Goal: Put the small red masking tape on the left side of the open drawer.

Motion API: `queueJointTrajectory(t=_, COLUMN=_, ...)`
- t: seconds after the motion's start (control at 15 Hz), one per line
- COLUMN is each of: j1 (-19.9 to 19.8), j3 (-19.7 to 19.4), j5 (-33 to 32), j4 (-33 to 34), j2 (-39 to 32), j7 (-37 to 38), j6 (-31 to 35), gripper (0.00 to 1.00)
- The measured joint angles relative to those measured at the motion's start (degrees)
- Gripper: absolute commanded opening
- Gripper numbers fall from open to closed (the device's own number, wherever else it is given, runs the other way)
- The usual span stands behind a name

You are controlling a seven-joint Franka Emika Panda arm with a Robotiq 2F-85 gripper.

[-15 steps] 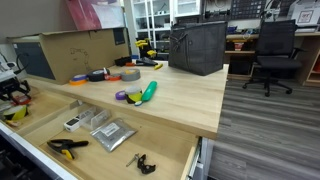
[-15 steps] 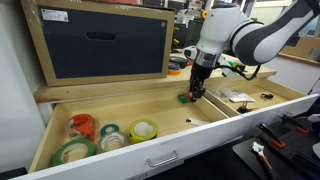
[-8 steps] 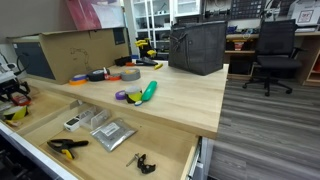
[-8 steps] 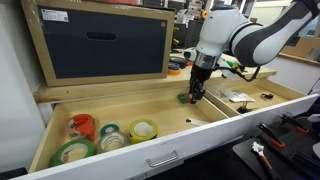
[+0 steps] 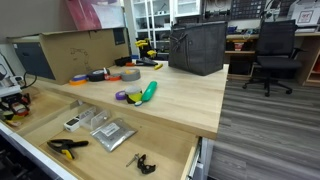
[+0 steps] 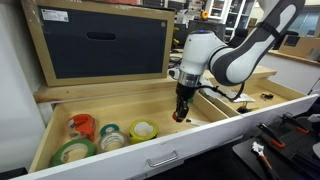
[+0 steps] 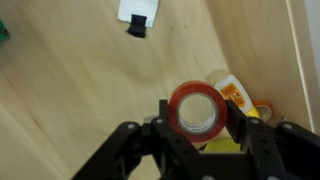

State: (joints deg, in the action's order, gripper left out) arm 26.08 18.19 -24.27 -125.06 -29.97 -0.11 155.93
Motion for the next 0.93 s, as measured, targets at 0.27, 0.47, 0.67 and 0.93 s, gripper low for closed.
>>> queueJointTrajectory(t=0.27, j1=1.4, j3=0.0, j5=1.3, j4=6.7, j2=-7.1, j7=-2.1, j6=0.0, gripper=0.31)
queueJointTrajectory(t=0.47, j1=2.4, j3=-0.1, j5=1.3, j4=10.7, j2=-10.1, j7=-3.2, j6=-0.1, gripper=0.31)
queueJointTrajectory(t=0.67, j1=3.0, j3=0.1, j5=1.5, j4=13.3, j2=-11.7, j7=-4.8, j6=-0.3, gripper=0.31)
queueJointTrajectory(t=0.93, j1=2.9, j3=1.1, j5=3.8, j4=14.1, j2=-12.5, j7=-8.0, j6=-1.8, gripper=0.31)
